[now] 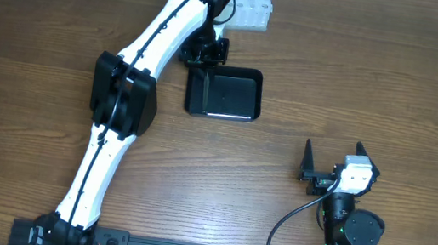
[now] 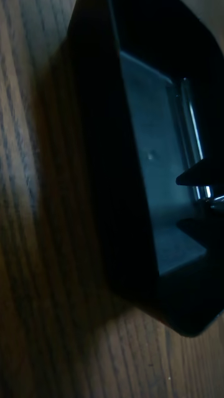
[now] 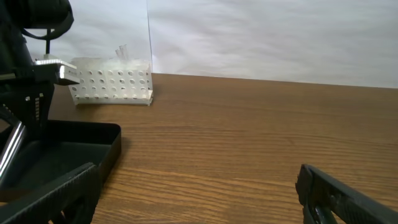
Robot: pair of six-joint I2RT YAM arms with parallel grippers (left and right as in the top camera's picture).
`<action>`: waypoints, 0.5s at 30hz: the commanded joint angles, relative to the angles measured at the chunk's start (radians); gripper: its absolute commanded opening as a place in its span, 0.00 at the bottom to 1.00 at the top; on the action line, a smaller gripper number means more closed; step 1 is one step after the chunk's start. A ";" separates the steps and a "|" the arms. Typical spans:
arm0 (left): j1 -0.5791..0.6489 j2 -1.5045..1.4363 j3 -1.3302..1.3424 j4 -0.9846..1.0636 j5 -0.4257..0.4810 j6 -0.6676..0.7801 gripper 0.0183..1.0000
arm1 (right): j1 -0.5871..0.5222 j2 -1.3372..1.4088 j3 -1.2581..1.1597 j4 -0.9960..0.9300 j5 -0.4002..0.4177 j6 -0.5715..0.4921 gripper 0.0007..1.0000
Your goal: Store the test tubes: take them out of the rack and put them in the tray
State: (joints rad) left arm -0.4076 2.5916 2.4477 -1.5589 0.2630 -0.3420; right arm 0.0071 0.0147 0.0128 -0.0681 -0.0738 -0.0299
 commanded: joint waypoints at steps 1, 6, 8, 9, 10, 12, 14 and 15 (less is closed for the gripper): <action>0.000 0.050 0.005 0.003 0.017 -0.013 0.05 | -0.006 -0.010 -0.007 -0.002 -0.015 0.003 0.99; -0.001 0.051 0.005 0.018 0.017 -0.014 0.24 | -0.006 -0.010 -0.007 -0.002 -0.015 0.003 0.99; -0.001 0.049 0.005 0.017 0.018 -0.014 0.25 | -0.006 -0.010 -0.007 -0.002 -0.015 0.003 0.99; -0.001 0.046 0.005 0.016 0.018 -0.014 0.26 | -0.006 -0.010 -0.007 -0.002 -0.015 0.003 0.99; -0.002 0.039 0.005 0.015 0.018 -0.014 0.28 | -0.006 -0.010 -0.007 -0.002 -0.015 0.003 0.99; -0.004 0.016 0.005 0.014 0.017 -0.014 0.29 | -0.006 -0.010 -0.007 -0.002 -0.015 0.003 0.99; -0.006 -0.015 0.005 0.018 0.017 -0.014 0.29 | -0.006 -0.010 -0.007 -0.002 -0.015 0.003 0.99; -0.007 -0.035 0.005 0.019 0.016 -0.014 0.30 | -0.006 -0.010 -0.007 -0.002 -0.015 0.003 0.99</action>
State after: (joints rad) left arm -0.4080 2.6289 2.4477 -1.5440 0.2661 -0.3454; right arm 0.0071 0.0147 0.0128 -0.0681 -0.0738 -0.0299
